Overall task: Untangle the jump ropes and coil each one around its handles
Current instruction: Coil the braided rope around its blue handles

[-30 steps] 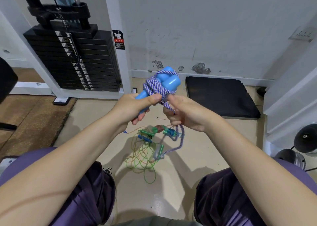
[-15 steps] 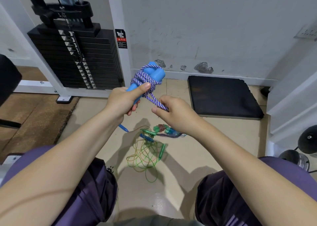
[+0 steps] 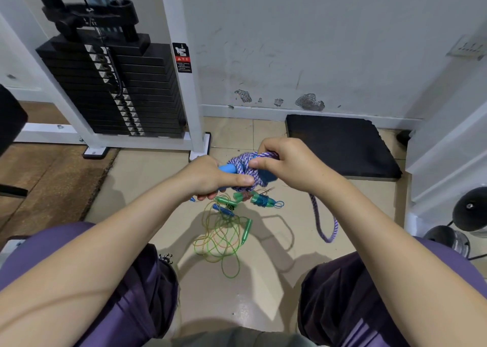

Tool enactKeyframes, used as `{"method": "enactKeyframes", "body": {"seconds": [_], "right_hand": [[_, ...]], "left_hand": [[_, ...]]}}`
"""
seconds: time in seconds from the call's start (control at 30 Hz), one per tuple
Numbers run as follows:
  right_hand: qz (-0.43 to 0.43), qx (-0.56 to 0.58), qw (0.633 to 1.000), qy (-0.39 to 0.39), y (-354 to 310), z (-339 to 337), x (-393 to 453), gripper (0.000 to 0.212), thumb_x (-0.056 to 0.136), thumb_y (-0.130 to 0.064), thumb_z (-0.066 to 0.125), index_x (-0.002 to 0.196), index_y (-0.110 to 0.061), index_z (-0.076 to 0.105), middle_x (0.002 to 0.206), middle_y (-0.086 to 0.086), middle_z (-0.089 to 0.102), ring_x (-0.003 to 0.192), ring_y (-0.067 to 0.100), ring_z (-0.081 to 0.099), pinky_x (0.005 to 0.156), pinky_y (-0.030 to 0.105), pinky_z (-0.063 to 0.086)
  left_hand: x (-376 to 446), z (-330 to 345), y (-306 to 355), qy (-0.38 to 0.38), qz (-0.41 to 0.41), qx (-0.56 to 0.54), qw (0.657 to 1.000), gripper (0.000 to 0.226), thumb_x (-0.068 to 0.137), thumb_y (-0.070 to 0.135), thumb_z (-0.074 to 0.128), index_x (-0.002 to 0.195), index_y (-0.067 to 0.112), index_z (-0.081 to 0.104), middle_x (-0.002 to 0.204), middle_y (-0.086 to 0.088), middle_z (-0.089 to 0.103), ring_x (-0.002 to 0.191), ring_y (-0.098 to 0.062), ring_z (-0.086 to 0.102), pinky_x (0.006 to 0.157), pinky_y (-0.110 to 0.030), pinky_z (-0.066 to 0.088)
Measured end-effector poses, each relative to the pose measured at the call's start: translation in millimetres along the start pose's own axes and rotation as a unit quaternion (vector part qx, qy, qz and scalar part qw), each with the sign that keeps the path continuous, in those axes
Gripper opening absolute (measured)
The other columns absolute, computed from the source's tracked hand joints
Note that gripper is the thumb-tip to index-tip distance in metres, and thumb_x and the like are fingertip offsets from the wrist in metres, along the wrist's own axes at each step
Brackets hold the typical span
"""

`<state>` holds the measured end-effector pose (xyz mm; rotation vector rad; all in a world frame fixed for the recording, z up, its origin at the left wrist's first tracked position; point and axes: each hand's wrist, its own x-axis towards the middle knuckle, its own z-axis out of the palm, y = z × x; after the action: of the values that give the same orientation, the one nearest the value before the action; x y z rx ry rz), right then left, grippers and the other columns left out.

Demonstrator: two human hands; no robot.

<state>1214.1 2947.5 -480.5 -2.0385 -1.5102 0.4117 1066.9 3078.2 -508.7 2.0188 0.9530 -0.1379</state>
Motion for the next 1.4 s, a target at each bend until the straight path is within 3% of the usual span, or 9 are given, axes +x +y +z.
{"method": "enactKeyframes", "body": {"seconds": [0.1,0.27,0.5,0.77,0.9,1.0,1.17,1.27,1.4], "right_hand": [[0.005,0.034,0.999,-0.014,0,4,2,0.038,0.085,-0.032,0.073,0.076,0.002,0.061,0.071,0.024,0.055,0.061,0.016,0.038,0.056,0.034,0.028],[0.013,0.058,0.998,-0.023,0,13,4,0.031,0.084,-0.033,0.074,0.073,-0.005,0.066,0.068,0.018,0.059,0.06,0.015,0.041,0.056,0.035,0.034],[0.069,0.081,0.994,0.03,12,2,10,0.043,0.071,-0.039,0.084,0.064,-0.005,0.058,0.05,-0.005,0.041,0.049,0.007,0.032,0.048,0.026,0.026],[0.04,0.106,0.994,0.012,17,5,11,0.031,0.074,-0.029,0.084,0.081,-0.016,0.056,0.067,0.0,0.053,0.056,0.008,0.041,0.058,0.027,0.036],[-0.003,0.182,0.983,-0.011,16,6,10,0.02,0.078,-0.011,0.081,0.083,-0.011,0.061,0.072,0.001,0.058,0.061,0.004,0.049,0.062,0.018,0.043],[0.031,0.235,0.971,-0.027,15,7,9,0.006,0.082,-0.008,0.076,0.082,-0.004,0.071,0.069,-0.001,0.064,0.062,0.0,0.054,0.063,0.014,0.045],[0.059,0.261,0.963,-0.042,13,9,5,0.022,0.09,-0.026,0.069,0.09,-0.005,0.076,0.092,0.017,0.074,0.08,0.011,0.061,0.079,0.029,0.05],[0.085,0.287,0.95,-0.088,14,-2,4,0.031,0.087,-0.039,0.069,0.098,-0.011,0.076,0.109,0.008,0.073,0.105,0.017,0.067,0.099,0.036,0.05],[0.114,0.415,0.885,-0.178,17,-16,-1,0.048,0.089,-0.046,0.051,0.108,-0.005,0.067,0.112,0.013,0.069,0.096,0.022,0.067,0.086,0.033,0.054]], "left_hand": [[0,5,3,-0.009,0.003,0.066,0.998,0.068,0.053,0.075,0.076,0.071,0.012,0.055,0.044,-0.001,0.053,0.039,-0.019,0.045,0.049,-0.025,0.038],[-3,13,8,-0.019,0.021,0.114,0.993,0.063,0.059,0.073,0.077,0.069,0.015,0.053,0.042,0.0,0.052,0.033,-0.013,0.042,0.045,-0.022,0.035],[-3,9,7,-0.01,0.069,0.093,0.993,0.061,0.058,0.07,0.08,0.067,0.017,0.05,0.042,0.002,0.04,0.041,-0.019,0.035,0.051,-0.026,0.031],[-11,9,6,-0.016,0.135,0.113,0.984,0.064,0.063,0.073,0.071,0.058,0.015,0.044,0.036,0.008,0.03,0.038,-0.012,0.031,0.052,-0.028,0.028],[-13,6,6,-0.011,0.15,0.109,0.983,0.062,0.066,0.069,0.074,0.055,0.015,0.044,0.039,0.009,0.03,0.043,-0.013,0.031,0.05,-0.028,0.025],[-12,6,6,-0.008,0.154,0.094,0.983,0.062,0.064,0.07,0.073,0.056,0.015,0.045,0.04,0.008,0.031,0.044,-0.013,0.032,0.05,-0.027,0.026],[-10,3,5,0.016,0.145,0.046,0.988,0.073,0.064,0.069,0.072,0.066,-0.001,0.054,0.04,0.007,0.037,0.041,-0.012,0.035,0.052,-0.027,0.03],[-14,3,6,0.001,0.155,0.008,0.988,0.07,0.062,0.068,0.068,0.066,-0.001,0.055,0.036,0.007,0.036,0.038,-0.012,0.035,0.053,-0.028,0.03],[-19,3,12,-0.02,0.167,-0.039,0.985,0.068,0.066,0.062,0.064,0.071,-0.006,0.059,0.034,0.006,0.04,0.032,-0.008,0.035,0.043,-0.021,0.032]]}}
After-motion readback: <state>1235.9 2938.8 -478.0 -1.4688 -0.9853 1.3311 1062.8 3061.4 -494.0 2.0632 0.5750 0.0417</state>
